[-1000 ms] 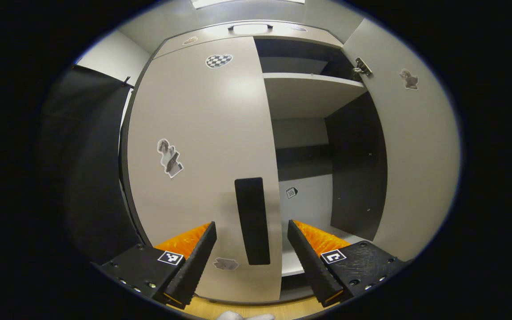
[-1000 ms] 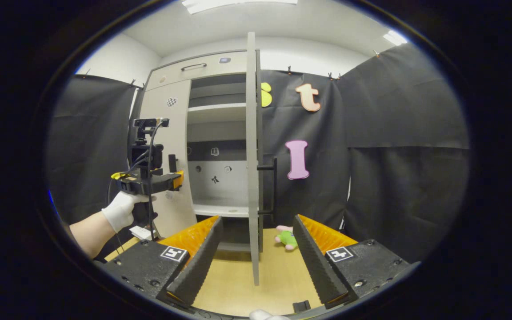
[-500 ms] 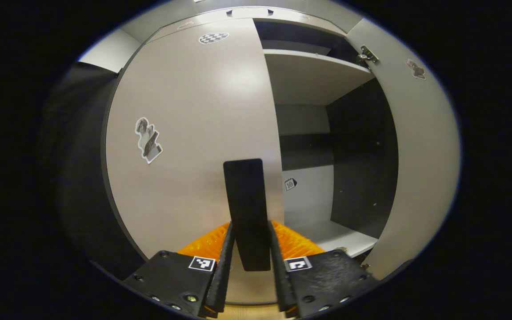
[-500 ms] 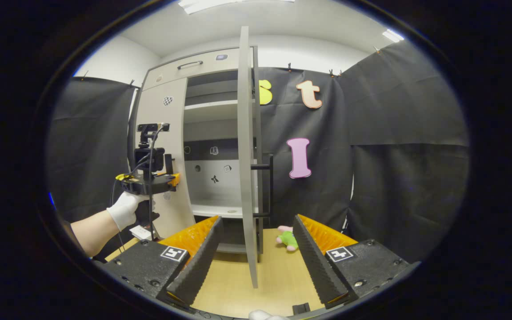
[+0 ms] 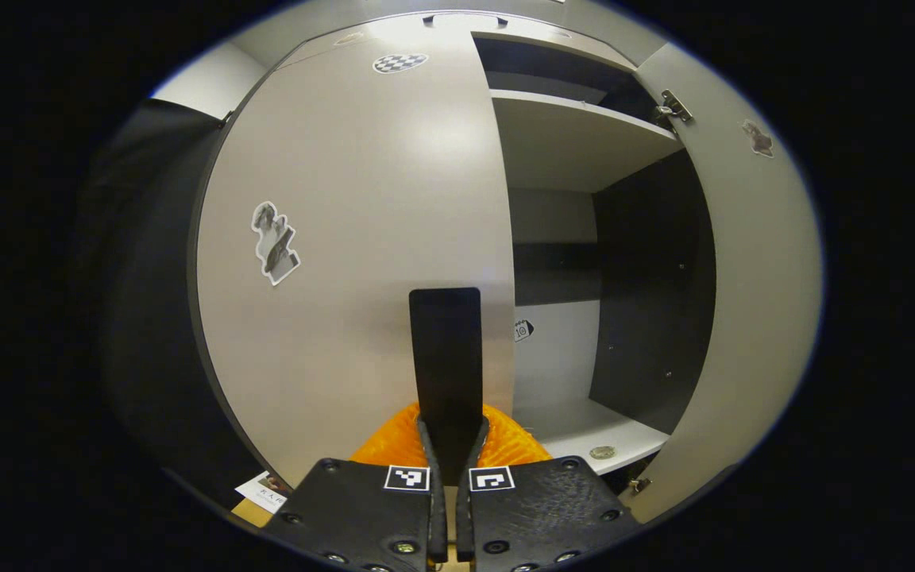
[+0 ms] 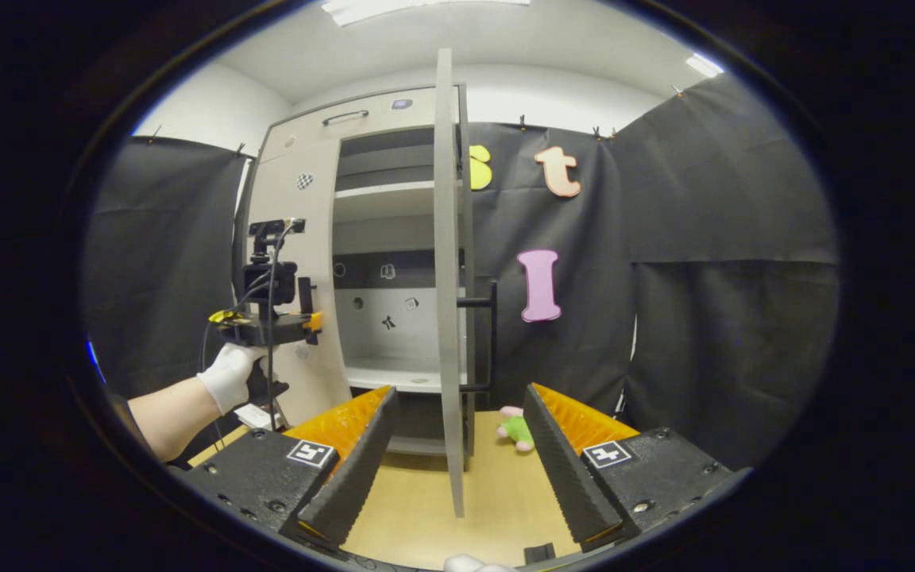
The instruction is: Open the right door of the double-door shoe cabinet with the right hand, and open the left door with the left hand.
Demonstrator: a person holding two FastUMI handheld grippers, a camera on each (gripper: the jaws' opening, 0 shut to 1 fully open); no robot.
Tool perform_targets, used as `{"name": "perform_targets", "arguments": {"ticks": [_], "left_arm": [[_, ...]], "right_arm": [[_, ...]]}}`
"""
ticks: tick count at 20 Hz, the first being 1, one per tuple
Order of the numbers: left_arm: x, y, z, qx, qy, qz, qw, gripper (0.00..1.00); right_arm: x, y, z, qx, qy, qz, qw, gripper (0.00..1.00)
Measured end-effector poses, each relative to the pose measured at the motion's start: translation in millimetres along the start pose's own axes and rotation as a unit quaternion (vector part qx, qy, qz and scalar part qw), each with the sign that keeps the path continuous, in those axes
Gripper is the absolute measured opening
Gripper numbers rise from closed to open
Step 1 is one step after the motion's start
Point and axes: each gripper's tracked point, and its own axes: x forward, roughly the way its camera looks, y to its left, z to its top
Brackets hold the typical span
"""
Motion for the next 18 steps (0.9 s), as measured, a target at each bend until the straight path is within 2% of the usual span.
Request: {"name": "perform_targets", "arguments": {"ticks": [9,18], "left_arm": [[-30.4,2.0,1.2,-0.002,-0.001,-0.034,0.999,0.04],[-55.0,17.6,-8.3,0.002,-0.001,-0.037,0.999,0.04]], "right_arm": [[-19.9,23.8,-1.9,0.000,-0.005,0.012,1.000,0.99],[-50.8,61.0,-4.2,-0.005,-0.009,0.030,1.000,0.99]]}}
